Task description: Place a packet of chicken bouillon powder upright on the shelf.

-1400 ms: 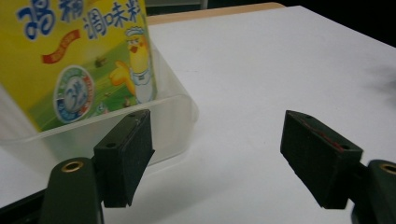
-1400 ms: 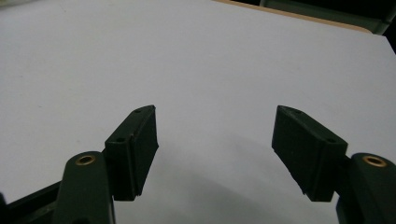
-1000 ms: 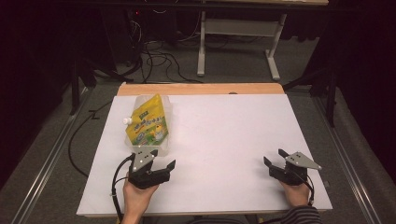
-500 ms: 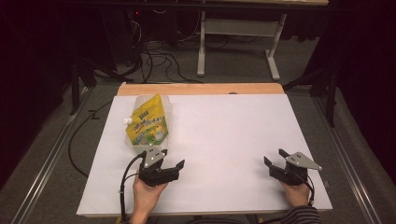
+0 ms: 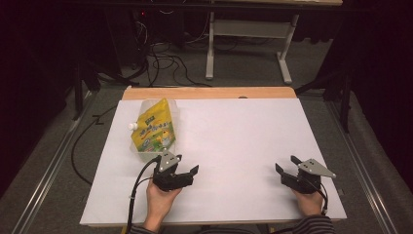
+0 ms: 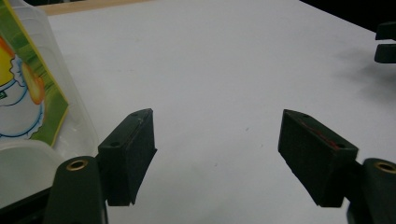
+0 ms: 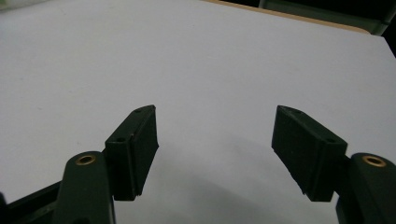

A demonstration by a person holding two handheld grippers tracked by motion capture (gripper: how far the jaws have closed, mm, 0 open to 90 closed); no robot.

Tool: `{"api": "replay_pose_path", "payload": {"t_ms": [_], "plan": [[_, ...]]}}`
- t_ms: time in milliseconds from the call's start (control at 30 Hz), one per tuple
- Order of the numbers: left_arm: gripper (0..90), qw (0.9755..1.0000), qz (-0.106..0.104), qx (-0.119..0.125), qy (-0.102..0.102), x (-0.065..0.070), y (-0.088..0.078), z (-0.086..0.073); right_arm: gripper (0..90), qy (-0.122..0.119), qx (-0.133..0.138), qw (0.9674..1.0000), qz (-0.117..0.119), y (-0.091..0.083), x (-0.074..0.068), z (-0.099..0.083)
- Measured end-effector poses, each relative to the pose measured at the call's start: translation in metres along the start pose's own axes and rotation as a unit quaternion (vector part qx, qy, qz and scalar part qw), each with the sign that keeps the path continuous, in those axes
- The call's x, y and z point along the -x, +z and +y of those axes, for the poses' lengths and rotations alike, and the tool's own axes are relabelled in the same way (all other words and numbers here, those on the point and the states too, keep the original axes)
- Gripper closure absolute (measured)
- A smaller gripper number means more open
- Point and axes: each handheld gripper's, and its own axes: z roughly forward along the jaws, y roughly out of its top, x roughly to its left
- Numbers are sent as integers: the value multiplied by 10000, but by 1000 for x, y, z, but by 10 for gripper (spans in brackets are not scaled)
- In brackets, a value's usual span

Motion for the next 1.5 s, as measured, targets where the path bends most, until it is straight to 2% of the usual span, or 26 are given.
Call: {"api": "replay_pose_path", "payload": {"t_ms": [233,500,667,1100,1233,1367,1400,1500], "plan": [[268,9999,-126,-21,-51,1,11,0,320,-7,-20,10000,4,0,0,0],[258,9998,-195,-64,-4,2,24,-2,321,0,-12,10000,-4,0,0,0],[257,9998,-129,-118,-12,0,32,-3,320,-15,9,10000,8,0,0,0],[258,9998,-1,-106,153,0,46,-9,320,-33,-22,10000,2,1,0,0],[258,9998,36,-81,190,1,49,-10,320,5,-4,10000,10,0,0,0],[254,9995,85,-192,249,1,57,-13,322,-8,34,10000,-1,0,1,0],[253,9994,94,-218,253,0,58,-13,322,64,33,10000,-1,-1,1,0],[252,9994,118,-187,259,0,61,-15,321,71,6,10000,10,0,1,0]]}}
